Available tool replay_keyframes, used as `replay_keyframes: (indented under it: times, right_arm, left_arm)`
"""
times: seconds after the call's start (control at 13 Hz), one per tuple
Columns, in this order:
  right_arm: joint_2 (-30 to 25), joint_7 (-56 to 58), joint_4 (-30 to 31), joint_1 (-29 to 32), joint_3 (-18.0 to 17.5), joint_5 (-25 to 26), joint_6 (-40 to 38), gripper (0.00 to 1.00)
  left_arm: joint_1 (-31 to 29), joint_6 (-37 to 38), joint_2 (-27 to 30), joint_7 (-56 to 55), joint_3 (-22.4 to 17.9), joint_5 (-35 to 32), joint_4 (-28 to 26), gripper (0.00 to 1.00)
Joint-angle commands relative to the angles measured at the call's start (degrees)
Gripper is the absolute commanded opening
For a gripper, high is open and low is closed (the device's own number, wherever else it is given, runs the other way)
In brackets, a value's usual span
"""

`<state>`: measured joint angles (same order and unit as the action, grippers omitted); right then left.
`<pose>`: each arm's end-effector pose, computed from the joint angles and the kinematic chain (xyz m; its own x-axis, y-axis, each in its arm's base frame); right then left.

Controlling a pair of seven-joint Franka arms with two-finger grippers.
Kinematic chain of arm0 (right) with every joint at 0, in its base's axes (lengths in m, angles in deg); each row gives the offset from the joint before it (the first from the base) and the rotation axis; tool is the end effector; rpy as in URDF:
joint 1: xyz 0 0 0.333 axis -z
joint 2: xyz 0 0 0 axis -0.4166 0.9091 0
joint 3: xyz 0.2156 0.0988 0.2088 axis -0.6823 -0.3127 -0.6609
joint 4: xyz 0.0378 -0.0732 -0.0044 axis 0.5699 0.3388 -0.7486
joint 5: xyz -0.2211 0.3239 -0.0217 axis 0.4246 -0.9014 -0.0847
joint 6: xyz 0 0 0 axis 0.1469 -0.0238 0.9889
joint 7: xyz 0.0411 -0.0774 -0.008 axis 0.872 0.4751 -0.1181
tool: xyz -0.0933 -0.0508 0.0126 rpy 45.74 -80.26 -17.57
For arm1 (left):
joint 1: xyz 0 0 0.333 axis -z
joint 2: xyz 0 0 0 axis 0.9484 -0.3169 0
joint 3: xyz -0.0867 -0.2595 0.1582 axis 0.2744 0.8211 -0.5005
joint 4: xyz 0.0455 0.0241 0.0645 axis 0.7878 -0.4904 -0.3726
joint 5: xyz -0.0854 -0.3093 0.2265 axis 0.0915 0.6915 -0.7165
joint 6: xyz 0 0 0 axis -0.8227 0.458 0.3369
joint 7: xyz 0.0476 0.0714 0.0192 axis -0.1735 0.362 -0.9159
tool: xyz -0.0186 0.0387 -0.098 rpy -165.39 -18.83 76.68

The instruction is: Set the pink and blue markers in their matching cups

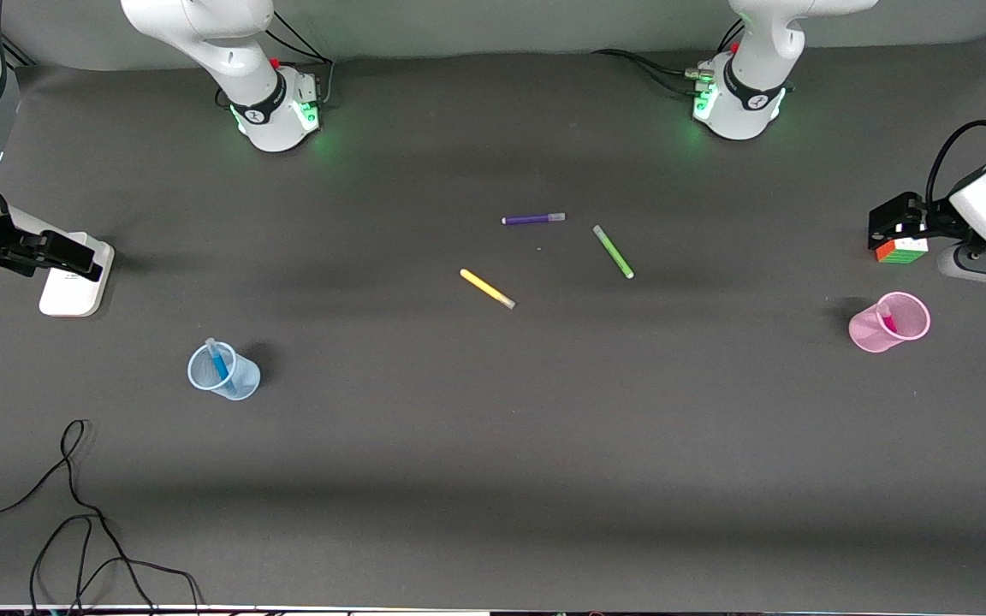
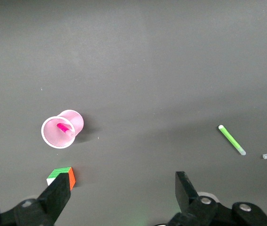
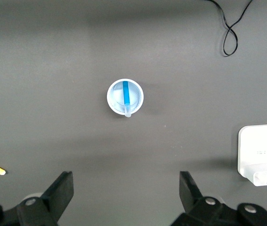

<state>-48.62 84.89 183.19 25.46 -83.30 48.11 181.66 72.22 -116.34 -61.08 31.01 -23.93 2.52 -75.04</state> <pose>0.5571 -0.0336 0.5818 0.9925 -0.1192 -0.0273 -0.1193 -0.9929 -0.0026 0.5559 -0.0201 0.5886 0.9719 -0.2198 -0.0842 -0.2205 -0.9754 0.0004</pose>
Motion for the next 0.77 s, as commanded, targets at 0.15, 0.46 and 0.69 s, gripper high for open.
replay_keyframes:
  times: [0.15,0.46,0.69]
  right_arm:
    - [-1.51,0.78,0.3,0.13,-0.36,0.5,-1.42,1.0]
    - [-1.42,0.6,0.21,0.13,-0.28,0.5,-1.68,1.0]
    - [-1.42,0.43,0.12,0.13,-0.28,0.41,-1.68,1.0]
  left_arm:
    - [0.09,1.33,0.06,0.36,-0.16,0.46,0.31,0.99]
    - [0.18,1.86,0.06,0.88,-0.16,0.46,0.22,0.99]
    - [0.0,1.94,0.06,0.97,-0.16,0.46,-0.04,1.0]
